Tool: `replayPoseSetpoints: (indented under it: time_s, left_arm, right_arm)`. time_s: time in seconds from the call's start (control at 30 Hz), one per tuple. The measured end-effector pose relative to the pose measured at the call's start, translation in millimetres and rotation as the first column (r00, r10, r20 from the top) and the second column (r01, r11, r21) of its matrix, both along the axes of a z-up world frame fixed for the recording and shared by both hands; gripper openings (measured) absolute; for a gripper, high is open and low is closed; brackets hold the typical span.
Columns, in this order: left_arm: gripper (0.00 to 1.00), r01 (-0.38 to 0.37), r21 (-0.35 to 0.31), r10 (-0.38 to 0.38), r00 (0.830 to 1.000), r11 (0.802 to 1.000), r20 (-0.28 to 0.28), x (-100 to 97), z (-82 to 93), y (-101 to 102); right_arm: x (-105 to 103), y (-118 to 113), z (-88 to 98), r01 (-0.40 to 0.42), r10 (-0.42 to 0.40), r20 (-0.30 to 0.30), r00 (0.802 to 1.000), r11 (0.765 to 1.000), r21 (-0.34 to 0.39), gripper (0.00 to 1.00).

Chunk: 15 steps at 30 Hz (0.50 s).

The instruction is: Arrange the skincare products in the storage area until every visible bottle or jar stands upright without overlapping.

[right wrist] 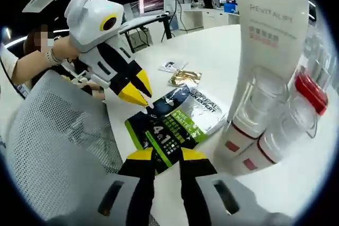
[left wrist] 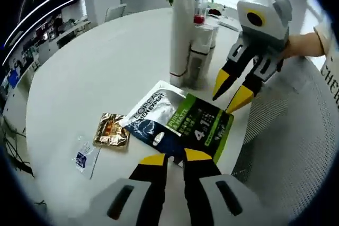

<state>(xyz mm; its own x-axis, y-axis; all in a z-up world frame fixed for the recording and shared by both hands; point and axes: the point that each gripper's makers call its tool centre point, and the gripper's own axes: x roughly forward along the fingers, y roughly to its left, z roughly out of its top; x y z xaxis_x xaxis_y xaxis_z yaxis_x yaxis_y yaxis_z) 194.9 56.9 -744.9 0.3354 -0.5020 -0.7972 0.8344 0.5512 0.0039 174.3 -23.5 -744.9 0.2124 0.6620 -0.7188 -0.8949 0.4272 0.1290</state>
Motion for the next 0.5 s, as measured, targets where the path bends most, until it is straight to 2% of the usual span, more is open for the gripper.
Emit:
replayPoseSetpoints:
  time_s: [0.1,0.27,0.37,0.43,0.5]
  left_arm:
    - [0.13,0.045,-0.006,-0.045,0.999,0.999,-0.003,-6.6,-2.7,-6.9]
    - [0.17,0.079,0.002,-0.079,0.997,0.997,-0.016,-13.0,-5.5,-11.8]
    - [0.2,0.115,0.045,-0.114,0.993,0.992,-0.025,-18.9,-13.2,-11.3]
    - [0.22,0.107,0.062,-0.106,0.994,0.992,-0.025,-19.4,-17.1,-9.1]
    - [0.24,0.13,0.072,-0.128,0.991,0.989,-0.025,-24.4,-19.7,-10.2]
  right_arm:
    - [-7.2,2.2,-1.2,-0.024,0.024,-0.004,1.0,1.0,-0.007,0.19]
    - [-15.5,4.8,-7.3,-0.076,0.076,-0.003,0.997,0.996,-0.04,0.21]
    - [-20.0,5.7,-13.1,-0.091,0.091,-0.015,0.996,0.994,-0.056,0.22]
    - [-21.1,6.7,-14.5,-0.1,0.099,-0.005,0.995,0.993,-0.062,0.24]
    - [-18.6,7.4,-18.0,-0.118,0.119,0.01,0.993,0.989,-0.084,0.24]
